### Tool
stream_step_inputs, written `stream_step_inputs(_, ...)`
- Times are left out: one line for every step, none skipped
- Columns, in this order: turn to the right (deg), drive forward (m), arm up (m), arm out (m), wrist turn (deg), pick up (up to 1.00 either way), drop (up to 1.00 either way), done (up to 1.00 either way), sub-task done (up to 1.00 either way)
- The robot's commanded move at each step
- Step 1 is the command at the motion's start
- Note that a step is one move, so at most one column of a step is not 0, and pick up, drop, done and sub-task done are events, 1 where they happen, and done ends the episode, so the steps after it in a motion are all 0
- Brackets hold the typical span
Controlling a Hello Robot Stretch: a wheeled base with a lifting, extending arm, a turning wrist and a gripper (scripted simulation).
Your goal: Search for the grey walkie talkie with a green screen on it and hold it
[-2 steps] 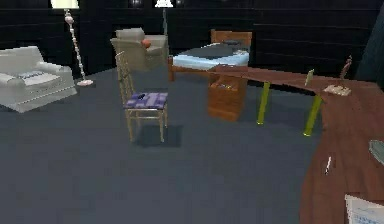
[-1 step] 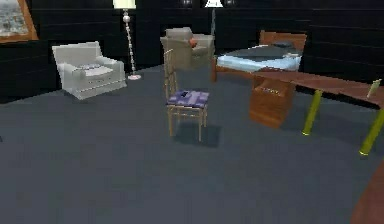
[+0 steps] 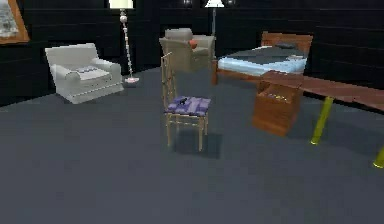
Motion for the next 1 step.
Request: stream_step_inputs(-36.0,0.00,0.00,0.00,0.0,0.00,0.00,0.00,0.00)
